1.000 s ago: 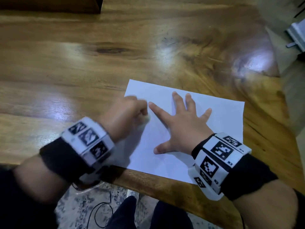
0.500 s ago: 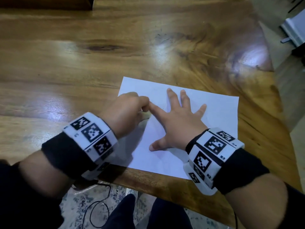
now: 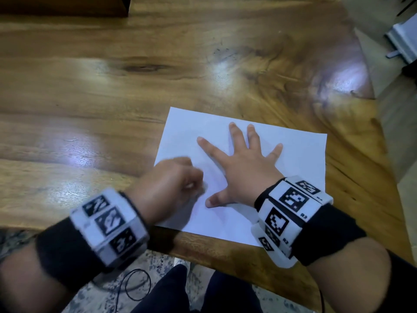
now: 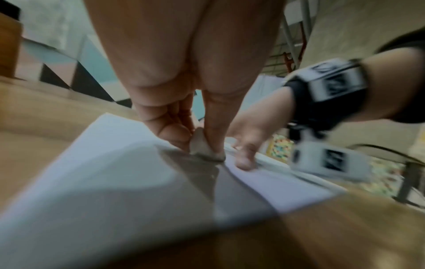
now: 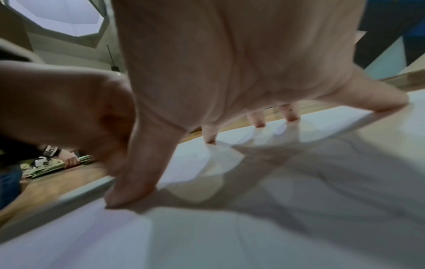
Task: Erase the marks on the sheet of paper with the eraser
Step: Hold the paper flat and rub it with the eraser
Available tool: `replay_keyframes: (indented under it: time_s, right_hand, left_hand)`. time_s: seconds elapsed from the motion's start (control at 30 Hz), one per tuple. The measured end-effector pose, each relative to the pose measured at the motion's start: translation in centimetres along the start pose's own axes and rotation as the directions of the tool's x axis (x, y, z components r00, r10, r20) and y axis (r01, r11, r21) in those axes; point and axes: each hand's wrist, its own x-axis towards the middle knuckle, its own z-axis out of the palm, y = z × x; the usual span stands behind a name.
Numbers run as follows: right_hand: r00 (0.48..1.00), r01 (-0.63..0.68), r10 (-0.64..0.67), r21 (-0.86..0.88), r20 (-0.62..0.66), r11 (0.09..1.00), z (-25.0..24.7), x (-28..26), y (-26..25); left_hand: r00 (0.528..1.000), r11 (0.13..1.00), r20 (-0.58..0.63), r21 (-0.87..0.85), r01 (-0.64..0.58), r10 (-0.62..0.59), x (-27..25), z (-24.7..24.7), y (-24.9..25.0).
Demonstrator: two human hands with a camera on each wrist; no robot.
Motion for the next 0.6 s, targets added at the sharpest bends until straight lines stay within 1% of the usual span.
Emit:
replay_keyframes:
  time_s: [0.07, 0.2, 0.23, 0.33, 0.4, 0.47, 0.53, 0.6]
  right_hand:
    - [1.000, 0.004, -0.004, 0.009, -0.005, 1.000, 0.0, 0.1, -0.1]
    - [0.998, 0.041, -0.038, 0.068, -0.046, 0.997, -0.7, -0.5, 1.2]
    - [0.997, 0.055, -0.051, 0.068, -0.058, 0.996, -0.9, -0.8, 1.9]
    - [0.991, 0.097, -0.096, -0.002, -0.088, 0.995, -0.8, -1.5, 3.5]
    - [0.990, 0.102, -0.103, -0.010, -0.093, 0.995, -0.4, -1.6, 3.5]
    - [0.991, 0.095, -0.093, 0.009, -0.100, 0.995, -0.2, -1.4, 3.2]
    - [0.991, 0.087, -0.083, 0.035, -0.104, 0.996, 0.0, -1.2, 3.1]
    - [0.992, 0.082, -0.077, 0.047, -0.104, 0.996, 0.1, -1.2, 3.1]
  left_hand:
    - [0.998, 1.000, 0.064, -0.030, 0.010, -0.008, -1.8, 0.5, -0.1]
    - [0.997, 0.999, 0.082, 0.041, -0.018, 0.015, -2.0, 0.7, -0.4]
    - [0.997, 0.999, 0.082, 0.046, -0.006, 0.002, -1.8, 0.6, -0.2]
    - [0.994, 0.998, 0.094, 0.033, 0.053, -0.056, -0.5, -0.6, 0.6]
    - [0.993, 0.993, 0.060, 0.057, 0.099, -0.102, 1.7, -1.5, 0.9]
    - [0.992, 0.991, -0.029, 0.056, 0.121, -0.120, 4.3, -2.1, 1.1]
    - [0.992, 0.990, -0.069, 0.079, 0.115, -0.110, 6.1, -1.9, 1.2]
    - [0.996, 0.991, -0.058, 0.109, 0.077, -0.071, 5.7, -1.2, 1.1]
